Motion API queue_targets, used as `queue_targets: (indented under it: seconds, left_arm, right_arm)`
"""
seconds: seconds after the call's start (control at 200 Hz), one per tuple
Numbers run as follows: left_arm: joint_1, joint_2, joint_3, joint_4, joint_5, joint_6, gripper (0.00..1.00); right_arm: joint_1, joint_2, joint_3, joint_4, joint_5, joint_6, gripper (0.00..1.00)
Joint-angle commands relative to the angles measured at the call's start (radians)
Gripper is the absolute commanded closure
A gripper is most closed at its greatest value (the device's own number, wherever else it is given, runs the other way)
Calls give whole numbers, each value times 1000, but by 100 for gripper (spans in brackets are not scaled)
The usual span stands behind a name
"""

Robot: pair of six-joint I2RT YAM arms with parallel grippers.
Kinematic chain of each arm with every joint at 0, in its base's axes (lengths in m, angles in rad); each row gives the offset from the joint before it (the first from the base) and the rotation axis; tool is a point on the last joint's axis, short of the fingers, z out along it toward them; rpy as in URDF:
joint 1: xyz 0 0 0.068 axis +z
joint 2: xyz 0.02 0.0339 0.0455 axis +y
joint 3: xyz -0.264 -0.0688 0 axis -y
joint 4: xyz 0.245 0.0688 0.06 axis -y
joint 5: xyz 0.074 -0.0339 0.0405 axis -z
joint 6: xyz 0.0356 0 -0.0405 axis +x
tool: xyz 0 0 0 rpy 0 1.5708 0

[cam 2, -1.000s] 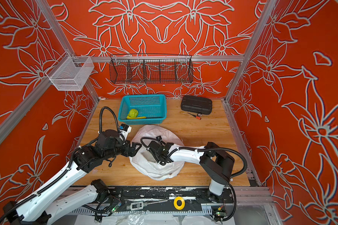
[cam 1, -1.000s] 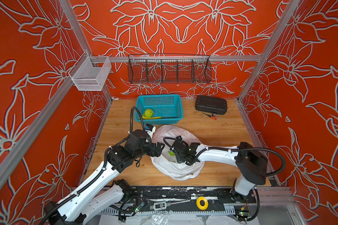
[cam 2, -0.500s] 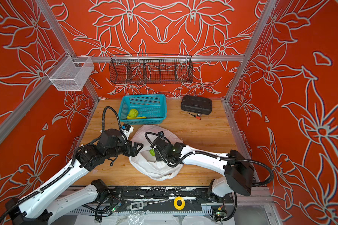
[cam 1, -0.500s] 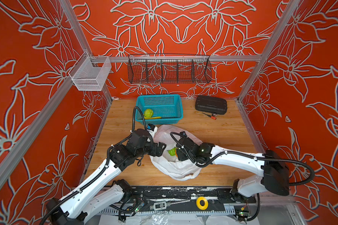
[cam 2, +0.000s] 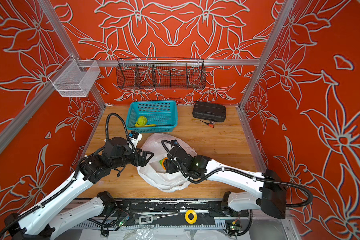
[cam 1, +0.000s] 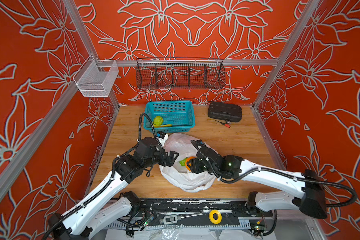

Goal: Untie the knot of the plastic bag and take out the fruit
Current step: 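Close the right gripper on the orange and lift it from the bag, then grasp the orange with the left gripper from the right gripper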

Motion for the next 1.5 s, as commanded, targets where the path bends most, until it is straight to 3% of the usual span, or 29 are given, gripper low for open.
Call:
queue_targets:
  seconds: [0.0,0.17,0.325,0.535,0.751,1.146,1.266,1.396,1.496]
  left_arm:
    - [-5,-17,-13,103,52,15,11]
    - [-22,-35,-67,332,78,39,9]
    - [-86,2,-77,492,31,101,7]
    - [-183,122,-67,685,-18,182,7]
    - [-258,281,-36,894,-39,228,7]
    - [-312,509,123,983,-153,238,7]
    - [-312,547,145,985,-181,242,12]
    - [-312,575,172,973,-173,247,30]
    - [-312,591,196,950,-156,240,35]
  right_arm:
    - [-5,-76,7,29,51,50,43]
    - [-70,-148,43,30,133,158,43]
    - [-178,-211,11,126,124,307,43]
    - [-248,-263,13,164,156,428,42]
    - [-296,-290,-30,256,87,537,42]
    - [-303,-281,-79,354,11,597,42]
    - [-304,-287,-84,366,-3,602,42]
    - [-304,-297,-94,367,-11,611,41]
    - [-305,-311,-107,374,-7,617,41]
